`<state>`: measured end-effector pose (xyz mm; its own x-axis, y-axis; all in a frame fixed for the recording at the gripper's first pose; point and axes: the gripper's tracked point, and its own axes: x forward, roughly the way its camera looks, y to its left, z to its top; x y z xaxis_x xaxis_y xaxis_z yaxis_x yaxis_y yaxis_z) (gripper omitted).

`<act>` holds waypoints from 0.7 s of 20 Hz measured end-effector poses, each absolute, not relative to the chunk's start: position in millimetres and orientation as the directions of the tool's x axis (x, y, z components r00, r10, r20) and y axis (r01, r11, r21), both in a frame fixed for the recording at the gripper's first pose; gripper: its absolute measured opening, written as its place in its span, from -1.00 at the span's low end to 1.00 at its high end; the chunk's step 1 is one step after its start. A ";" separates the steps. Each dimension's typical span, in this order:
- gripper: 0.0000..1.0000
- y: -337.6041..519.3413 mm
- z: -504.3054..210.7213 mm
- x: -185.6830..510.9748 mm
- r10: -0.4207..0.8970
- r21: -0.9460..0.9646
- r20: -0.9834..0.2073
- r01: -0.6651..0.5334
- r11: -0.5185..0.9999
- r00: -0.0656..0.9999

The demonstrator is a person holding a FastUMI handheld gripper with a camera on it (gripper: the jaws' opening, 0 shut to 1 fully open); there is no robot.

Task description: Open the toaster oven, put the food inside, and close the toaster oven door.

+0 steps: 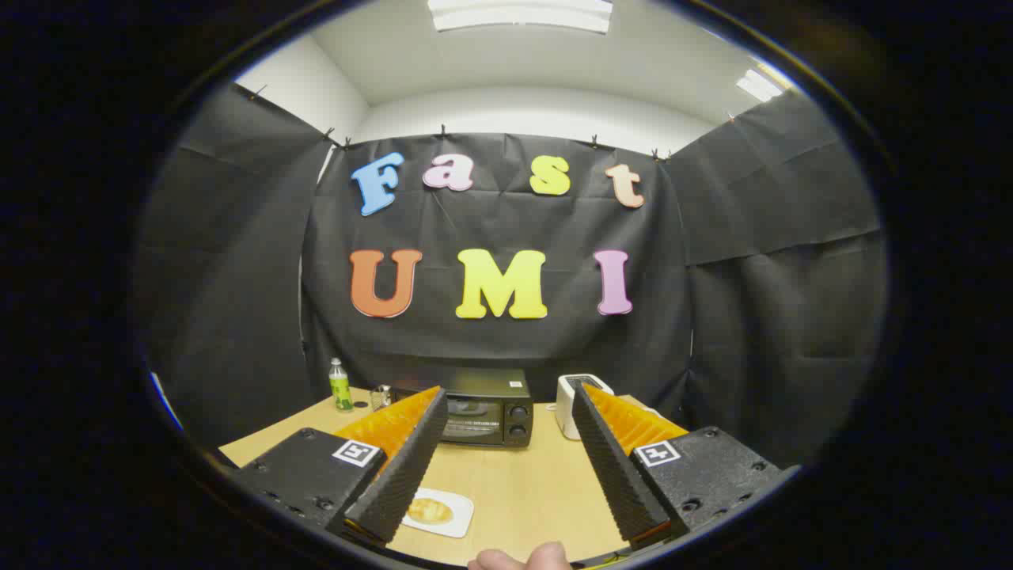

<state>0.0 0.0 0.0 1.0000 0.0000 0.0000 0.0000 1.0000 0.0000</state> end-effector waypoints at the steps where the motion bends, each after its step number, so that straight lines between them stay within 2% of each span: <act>1: 1.00 0.5 -0.3 0.0 0.003 -0.004 -0.004 -0.003 1.000 1.000; 14: 1.00 10.0 -9.6 4.6 0.016 -0.013 -0.026 -0.016 1.000 1.000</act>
<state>4.6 10.0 -9.6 0.9995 0.0157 -0.0263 -0.0160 0.9998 -0.0125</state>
